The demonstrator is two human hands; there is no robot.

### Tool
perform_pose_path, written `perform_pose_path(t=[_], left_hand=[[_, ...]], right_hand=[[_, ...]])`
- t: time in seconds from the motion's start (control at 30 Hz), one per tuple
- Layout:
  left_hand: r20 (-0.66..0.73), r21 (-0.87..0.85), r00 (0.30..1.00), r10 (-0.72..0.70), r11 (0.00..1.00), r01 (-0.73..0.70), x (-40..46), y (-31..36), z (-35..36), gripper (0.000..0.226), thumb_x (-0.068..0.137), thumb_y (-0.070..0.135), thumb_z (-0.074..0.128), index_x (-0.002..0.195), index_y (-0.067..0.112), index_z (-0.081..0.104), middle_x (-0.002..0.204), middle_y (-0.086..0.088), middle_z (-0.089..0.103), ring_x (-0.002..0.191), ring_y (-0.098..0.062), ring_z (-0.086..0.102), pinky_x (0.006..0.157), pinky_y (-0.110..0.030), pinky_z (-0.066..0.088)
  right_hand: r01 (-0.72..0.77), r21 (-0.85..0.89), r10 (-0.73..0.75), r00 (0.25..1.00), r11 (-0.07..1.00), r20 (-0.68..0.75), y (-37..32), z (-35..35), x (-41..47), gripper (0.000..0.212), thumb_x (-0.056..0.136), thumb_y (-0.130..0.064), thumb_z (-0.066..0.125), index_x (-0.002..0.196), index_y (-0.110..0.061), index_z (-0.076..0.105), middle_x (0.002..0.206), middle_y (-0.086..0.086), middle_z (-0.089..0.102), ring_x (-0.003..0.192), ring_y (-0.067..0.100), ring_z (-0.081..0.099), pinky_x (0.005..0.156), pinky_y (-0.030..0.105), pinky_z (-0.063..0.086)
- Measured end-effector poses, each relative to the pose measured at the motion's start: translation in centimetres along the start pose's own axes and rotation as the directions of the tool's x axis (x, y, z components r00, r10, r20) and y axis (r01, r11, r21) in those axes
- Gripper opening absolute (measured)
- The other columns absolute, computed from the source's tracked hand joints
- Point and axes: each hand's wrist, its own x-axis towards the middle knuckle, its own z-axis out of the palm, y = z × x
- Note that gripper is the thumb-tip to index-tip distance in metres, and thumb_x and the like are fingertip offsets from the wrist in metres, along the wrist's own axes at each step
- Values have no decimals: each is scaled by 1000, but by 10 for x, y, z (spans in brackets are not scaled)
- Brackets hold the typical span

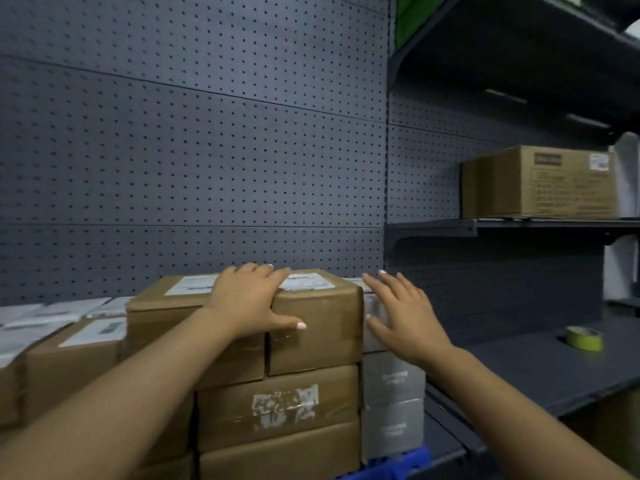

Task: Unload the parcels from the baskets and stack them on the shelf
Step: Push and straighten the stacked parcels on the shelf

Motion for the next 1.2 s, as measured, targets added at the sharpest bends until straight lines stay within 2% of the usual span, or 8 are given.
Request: perform_pose_path(t=[0.13,0.33,0.43,0.53,0.6,0.67,0.8,1.2], left_hand=[[-14,-23,1000,25,999,-25,10,10,7,103,62,93,37,147,36,24,147,8,40,132,-17,39,100,-37,38],[-81,-9,992,101,995,-102,25,40,15,98,65,90,42,145,35,28,143,7,46,129,-19,44,97,-36,40],[-109,30,988,112,994,-109,27,46,26,95,65,90,40,141,35,32,132,8,55,116,-19,54,91,-36,46],[-142,66,984,110,993,-102,28,47,34,93,64,91,37,138,36,34,121,8,62,103,-18,60,84,-36,49],[-153,76,981,120,991,-110,29,47,34,92,64,91,37,138,36,34,119,8,62,100,-17,61,80,-34,47],[-159,85,979,127,990,-115,27,47,33,91,65,91,37,137,36,35,120,8,62,99,-18,61,76,-32,45],[-149,73,982,120,991,-110,26,47,32,89,65,90,39,136,36,36,120,9,62,99,-18,61,72,-31,42],[-130,45,985,111,993,-106,28,45,32,88,65,90,39,136,39,35,123,10,60,102,-18,61,78,-32,45]], right_hand=[[-135,-31,137,987,990,89,43,-7,-1,71,93,-42,50,151,-40,10,161,-2,6,147,27,3,117,51,15],[-100,-2,98,973,995,211,52,4,17,83,86,-40,61,150,-42,9,161,-5,-9,147,31,-8,114,60,17],[-89,56,72,963,994,259,50,14,27,89,82,-45,68,150,-42,10,160,-6,-17,145,32,-15,114,62,15],[-74,72,53,966,995,251,47,26,31,89,77,-47,71,148,-37,19,161,-1,3,146,34,-7,114,60,16],[-62,95,42,979,994,200,45,30,30,84,75,-48,71,145,-32,26,155,1,23,144,32,5,113,58,22],[-51,114,33,988,992,152,44,30,29,80,76,-51,69,142,-29,31,147,2,32,139,28,16,110,55,28],[-50,111,40,995,993,89,40,28,25,75,76,-58,67,137,-26,39,139,2,39,131,25,28,104,52,36],[-132,184,122,990,974,66,39,33,25,62,74,-66,61,119,-26,43,124,-1,47,118,19,37,95,49,43]])
